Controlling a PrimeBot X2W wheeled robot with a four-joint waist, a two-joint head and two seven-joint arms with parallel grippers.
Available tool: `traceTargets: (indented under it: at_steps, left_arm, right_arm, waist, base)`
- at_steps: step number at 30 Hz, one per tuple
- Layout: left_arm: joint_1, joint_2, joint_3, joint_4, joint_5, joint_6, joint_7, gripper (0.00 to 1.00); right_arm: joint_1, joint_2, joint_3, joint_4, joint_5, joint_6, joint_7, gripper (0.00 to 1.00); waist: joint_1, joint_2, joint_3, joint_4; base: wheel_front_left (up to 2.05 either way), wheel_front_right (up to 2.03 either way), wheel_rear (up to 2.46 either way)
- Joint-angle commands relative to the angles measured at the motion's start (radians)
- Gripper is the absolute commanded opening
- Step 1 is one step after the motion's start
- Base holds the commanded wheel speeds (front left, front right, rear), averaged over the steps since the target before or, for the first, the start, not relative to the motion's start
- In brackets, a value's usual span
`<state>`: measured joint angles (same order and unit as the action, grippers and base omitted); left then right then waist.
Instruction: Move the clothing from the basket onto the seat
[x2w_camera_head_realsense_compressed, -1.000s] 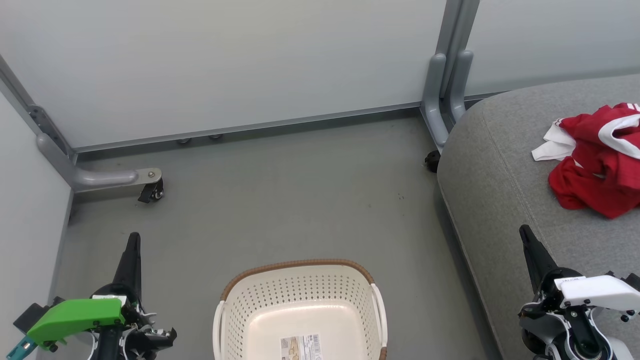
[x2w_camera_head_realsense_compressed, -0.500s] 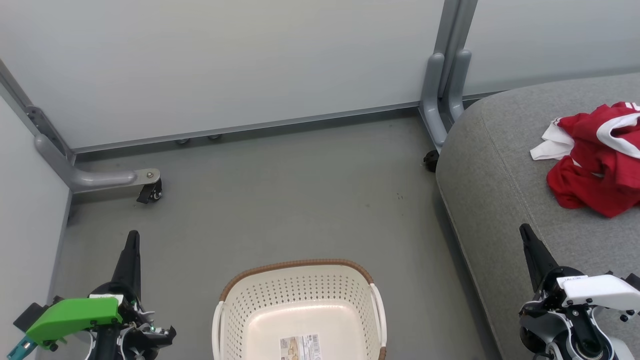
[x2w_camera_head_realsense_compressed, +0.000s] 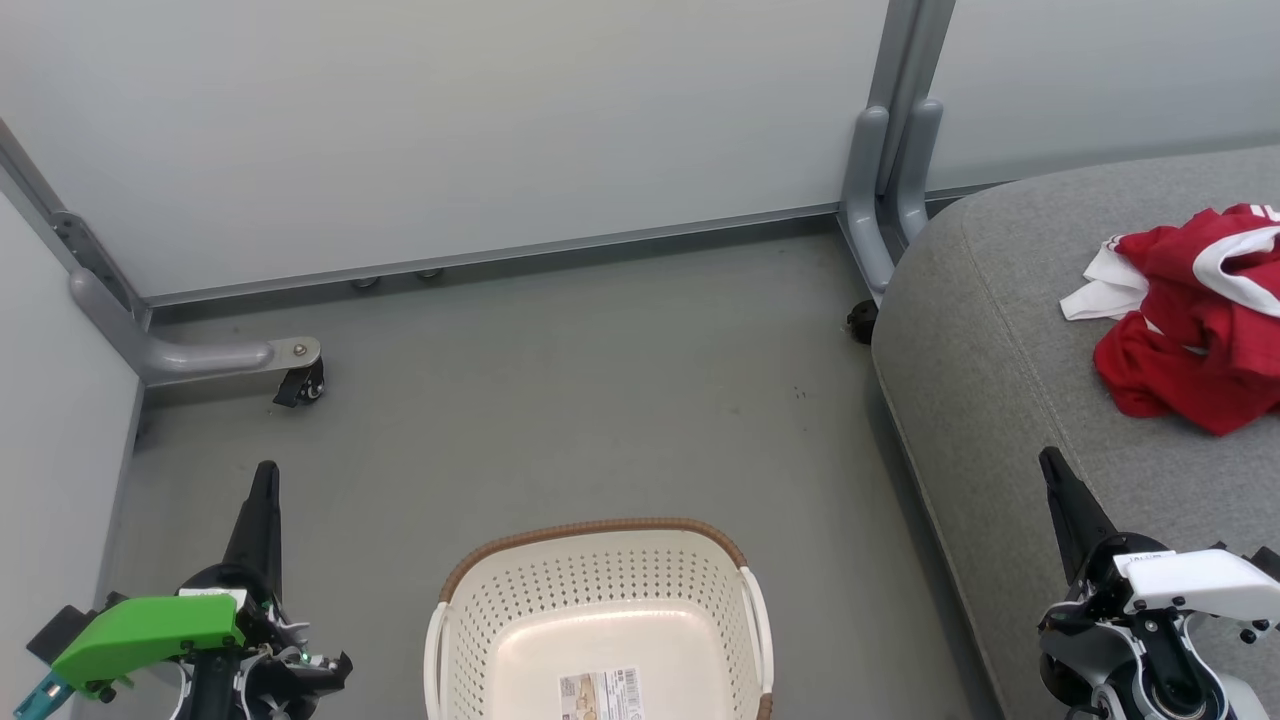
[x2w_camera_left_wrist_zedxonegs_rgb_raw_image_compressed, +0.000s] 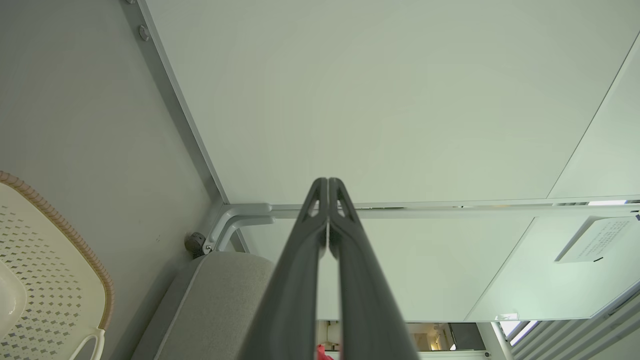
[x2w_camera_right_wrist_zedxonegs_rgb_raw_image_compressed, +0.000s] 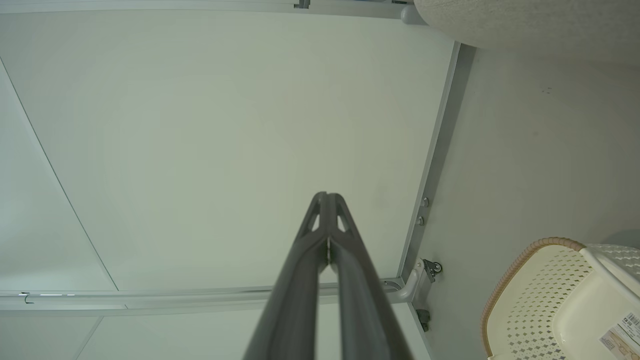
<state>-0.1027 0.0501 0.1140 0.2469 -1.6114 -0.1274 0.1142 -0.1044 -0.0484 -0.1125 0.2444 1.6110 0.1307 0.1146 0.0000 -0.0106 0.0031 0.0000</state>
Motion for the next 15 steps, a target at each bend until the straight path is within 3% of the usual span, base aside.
traceTargets:
  at_steps: [1,15]
  left_arm:
    - [-0.011,0.0,0.002,-0.002,-0.003,-0.007,0.004,0.0]
    - [-0.011,0.0,0.002,-0.003,-0.003,-0.007,0.004,0.0]
  right_arm:
    - [-0.009,-0.005,-0.004,0.002,0.004,0.0,0.002,0.0]
    - [-0.009,-0.005,-0.004,0.002,0.003,0.0,0.003,0.0]
  waist:
    - [0.0,0.0106,0.0,0.0]
    - [0.0,0.0106,0.0,0.0]
  base:
    - [0.0,0.0,0.0]
    - [0.0,0.0,0.0]
